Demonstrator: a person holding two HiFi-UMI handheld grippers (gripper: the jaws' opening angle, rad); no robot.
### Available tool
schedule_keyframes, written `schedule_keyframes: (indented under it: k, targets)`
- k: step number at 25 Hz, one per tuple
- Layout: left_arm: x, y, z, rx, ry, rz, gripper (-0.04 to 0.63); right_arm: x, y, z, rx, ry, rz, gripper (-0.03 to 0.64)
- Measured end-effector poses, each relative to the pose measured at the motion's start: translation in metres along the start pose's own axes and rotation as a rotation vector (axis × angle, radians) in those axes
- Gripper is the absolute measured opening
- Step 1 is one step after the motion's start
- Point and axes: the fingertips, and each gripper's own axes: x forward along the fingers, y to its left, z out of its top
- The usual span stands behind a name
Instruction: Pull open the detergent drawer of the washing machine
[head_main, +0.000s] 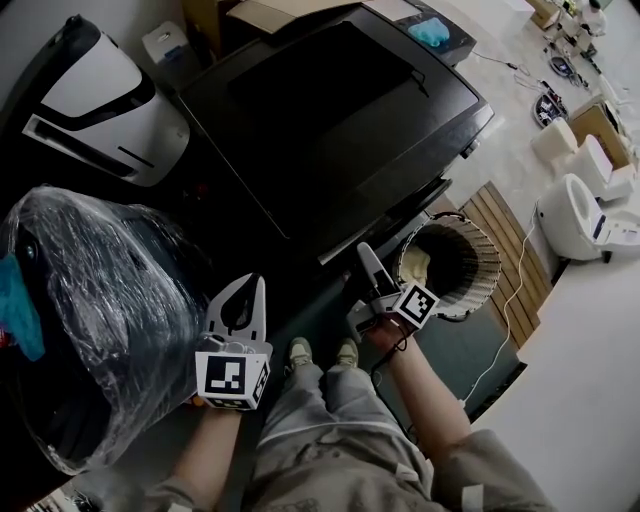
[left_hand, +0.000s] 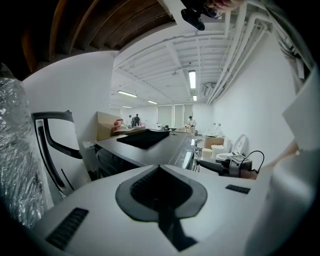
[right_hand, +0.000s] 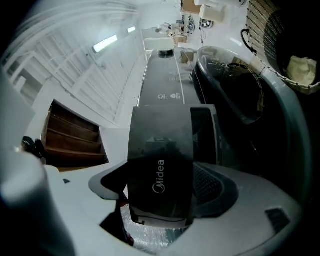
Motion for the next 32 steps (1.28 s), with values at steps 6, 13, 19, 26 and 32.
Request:
schedule_keyframes:
  k: [6,13,19,26,32]
  targets:
    - [-0.007,-0.012,-0.002,-0.001,0.020,-0.019,0.017,-0.036,-0.002,0.002,0.000,-0.005,-0.018,0.403]
    - [-0.013,-0.028,-0.004,-0.004,0.040,-0.048,0.017,-0.080,-0.001,0.003,0.006,-0.014,-0.025,0.403]
    - [-0.014,-0.043,0.003,0.009,0.038,-0.079,0.017,-0.104,0.000,0.004,0.000,-0.024,-0.025,0.403]
    - [-0.020,-0.053,0.010,0.028,0.037,-0.105,0.017,-0.120,-0.003,0.005,0.001,-0.035,-0.046,0.403]
    - [-0.026,-0.056,0.015,0.042,0.038,-0.112,0.017,-0.125,-0.003,0.007,-0.062,-0.030,-0.105,0.403]
